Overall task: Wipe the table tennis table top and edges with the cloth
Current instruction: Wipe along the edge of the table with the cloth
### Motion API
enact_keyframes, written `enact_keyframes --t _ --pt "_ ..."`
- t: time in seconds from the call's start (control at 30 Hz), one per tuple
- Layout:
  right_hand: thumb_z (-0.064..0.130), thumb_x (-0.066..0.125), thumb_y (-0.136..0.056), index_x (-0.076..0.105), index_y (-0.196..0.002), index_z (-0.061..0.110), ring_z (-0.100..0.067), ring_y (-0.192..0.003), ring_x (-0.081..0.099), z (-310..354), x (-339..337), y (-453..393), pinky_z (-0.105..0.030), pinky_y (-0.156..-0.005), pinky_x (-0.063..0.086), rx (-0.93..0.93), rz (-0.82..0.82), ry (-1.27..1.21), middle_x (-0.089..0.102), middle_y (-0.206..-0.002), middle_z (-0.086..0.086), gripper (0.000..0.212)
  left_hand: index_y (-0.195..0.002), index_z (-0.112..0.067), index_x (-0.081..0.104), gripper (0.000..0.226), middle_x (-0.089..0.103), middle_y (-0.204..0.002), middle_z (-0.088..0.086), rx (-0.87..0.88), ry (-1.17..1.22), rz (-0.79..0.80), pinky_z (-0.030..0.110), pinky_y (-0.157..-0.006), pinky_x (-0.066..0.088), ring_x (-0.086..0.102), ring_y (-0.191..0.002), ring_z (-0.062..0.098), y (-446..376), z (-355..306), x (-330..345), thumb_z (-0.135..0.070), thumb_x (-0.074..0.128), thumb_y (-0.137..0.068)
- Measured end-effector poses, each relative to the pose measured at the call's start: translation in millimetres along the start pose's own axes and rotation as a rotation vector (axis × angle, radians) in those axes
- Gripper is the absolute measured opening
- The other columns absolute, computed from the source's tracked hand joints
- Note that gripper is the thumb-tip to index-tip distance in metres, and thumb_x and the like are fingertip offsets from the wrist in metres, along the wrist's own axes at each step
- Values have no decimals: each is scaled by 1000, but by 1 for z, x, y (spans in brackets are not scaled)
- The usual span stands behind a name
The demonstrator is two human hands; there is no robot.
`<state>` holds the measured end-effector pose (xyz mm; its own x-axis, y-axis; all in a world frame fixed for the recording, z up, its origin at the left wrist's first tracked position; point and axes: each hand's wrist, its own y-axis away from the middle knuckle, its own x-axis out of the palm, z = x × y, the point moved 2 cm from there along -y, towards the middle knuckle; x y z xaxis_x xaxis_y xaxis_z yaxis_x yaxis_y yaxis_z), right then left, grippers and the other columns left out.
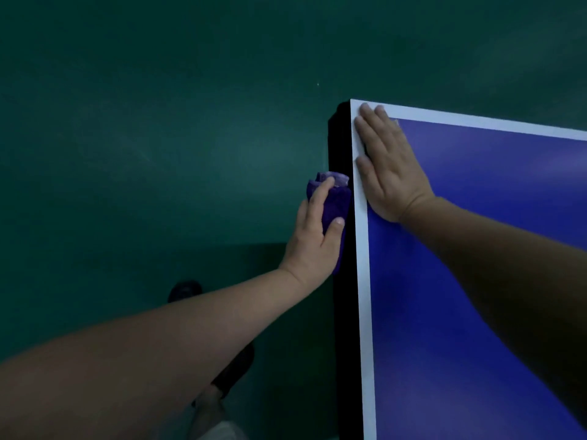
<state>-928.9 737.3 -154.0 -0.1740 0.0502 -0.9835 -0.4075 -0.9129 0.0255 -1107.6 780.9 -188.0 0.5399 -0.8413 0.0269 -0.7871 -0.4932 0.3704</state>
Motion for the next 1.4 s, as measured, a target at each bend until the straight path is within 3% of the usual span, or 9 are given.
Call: enact_keyframes --t 0.13,0.23,0.4,0.63,0.73,0.97,1.1,1.3,1.4 --pt "25 34 -104 34 -152 0 -33 -151 20 5 -1 2 -52 -122 18 0 -15 -15 28 -161 -16 54 -151 -31 30 62 33 -146 -6 -35 13 -119 -8 -89 19 31 -118 -6 -52 -15 -5 -7 51 -98" --pt "24 35 -103 36 -151 0 -32 -151 21 3 -5 1 -53 -122 18 1 -25 -17 30 -160 -15 54 -150 -34 31 61 36 -152 -3 -49 35 -126 8 -100 26 36 -128 1 -76 -20 -8 -9 50 -97" --pt "24 35 -101 36 -151 1 -32 -151 22 5 -6 1 -53 -121 20 8 0 -33 30 -160 -15 55 -147 -38 33 60 34 -148 -10 -106 -1 -133 -7 -90 21 35 -121 -11 -46 -28 -1 -9 51 -97" --pt "26 33 -100 36 -152 5 -30 -151 22 3 -5 0 -52 -121 21 35 20 -8 29 -162 -11 57 -145 -39 35 60 41 -147 -9 -184 5 -135 1 -96 31 44 -120 -9 -89 -49 -11 -8 50 -97" --pt "28 33 -99 35 -153 7 -28 -152 21 2 -7 2 -50 -122 19 52 40 -3 28 -162 -9 58 -137 -49 36 62 43 -148 -11 -189 -15 -159 21 -112 31 44 -130 0 -103 -64 -15 -5 49 -96" --pt "29 34 -99 37 -153 10 -27 -151 23 2 -10 2 -48 -121 20 53 68 -29 30 -162 -7 57 -140 -42 41 55 57 -132 -22 -405 62 -191 28 -107 41 57 -111 -9 -97 -86 -13 -7 50 -99" --pt "28 36 -97 44 -149 11 -30 -148 30 3 -11 4 -48 -119 21 62 55 -34 36 -159 -7 55 -130 -49 49 53 64 -127 -9 -527 45 -208 47 -104 48 62 -115 17 -122 -101 -19 -11 52 -95" --pt "34 44 -94 47 -148 20 -32 -146 34 2 -11 6 -53 -117 22 165 60 -57 39 -157 -8 56 -134 -41 47 56 55 -132 -19 -388 -294 87 13 -90 46 57 -110 -6 -160 -140 -39 1 49 -97" --pt "35 46 -93 47 -148 21 -32 -145 34 3 -14 4 -53 -117 22 171 53 -65 39 -157 -7 56 -121 -51 49 59 58 -128 -20 -368 -509 340 12 -83 47 60 -98 -6 -189 -153 -43 1 50 -95"
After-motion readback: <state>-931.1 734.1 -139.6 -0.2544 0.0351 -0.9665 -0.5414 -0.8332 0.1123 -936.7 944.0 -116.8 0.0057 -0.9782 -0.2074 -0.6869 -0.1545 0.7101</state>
